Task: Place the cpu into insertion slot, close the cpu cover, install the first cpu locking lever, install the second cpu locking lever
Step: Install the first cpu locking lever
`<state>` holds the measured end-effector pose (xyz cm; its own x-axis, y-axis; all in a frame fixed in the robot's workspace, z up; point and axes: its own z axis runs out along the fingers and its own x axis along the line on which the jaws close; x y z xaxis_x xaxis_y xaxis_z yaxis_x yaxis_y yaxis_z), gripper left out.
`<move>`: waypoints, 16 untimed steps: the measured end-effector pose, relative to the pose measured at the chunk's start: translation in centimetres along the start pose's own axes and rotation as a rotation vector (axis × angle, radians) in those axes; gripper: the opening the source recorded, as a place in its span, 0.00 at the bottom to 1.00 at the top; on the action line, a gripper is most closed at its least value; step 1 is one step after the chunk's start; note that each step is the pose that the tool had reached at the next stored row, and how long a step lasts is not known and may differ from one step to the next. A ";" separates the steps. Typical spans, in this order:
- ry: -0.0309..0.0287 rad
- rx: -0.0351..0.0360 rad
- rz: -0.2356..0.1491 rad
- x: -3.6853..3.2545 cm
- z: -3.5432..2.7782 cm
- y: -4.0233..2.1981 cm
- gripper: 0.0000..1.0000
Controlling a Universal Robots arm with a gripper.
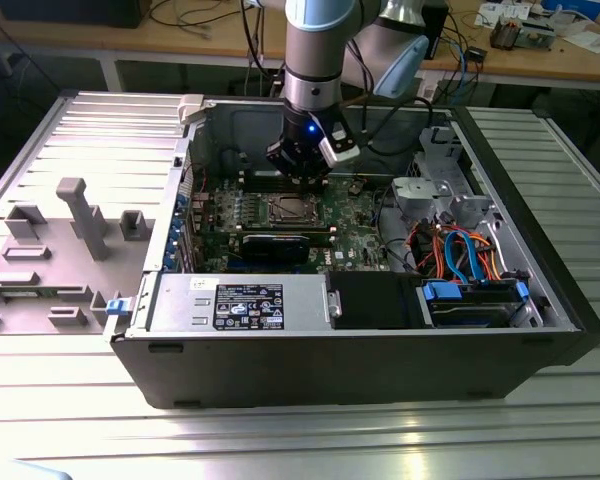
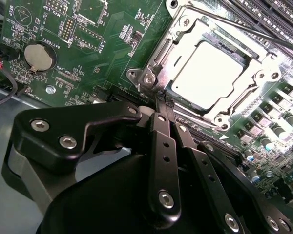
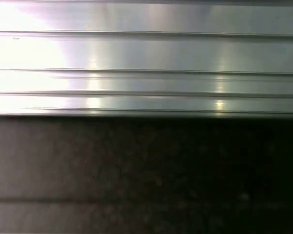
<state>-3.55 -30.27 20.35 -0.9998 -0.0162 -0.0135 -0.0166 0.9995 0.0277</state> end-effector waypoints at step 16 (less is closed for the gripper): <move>0.0003 0.0253 0.000 -0.10 -0.55 0.00 0.11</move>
<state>-3.46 -30.29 20.90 -0.9998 -0.0166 -0.0133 -0.0166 0.9999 0.0024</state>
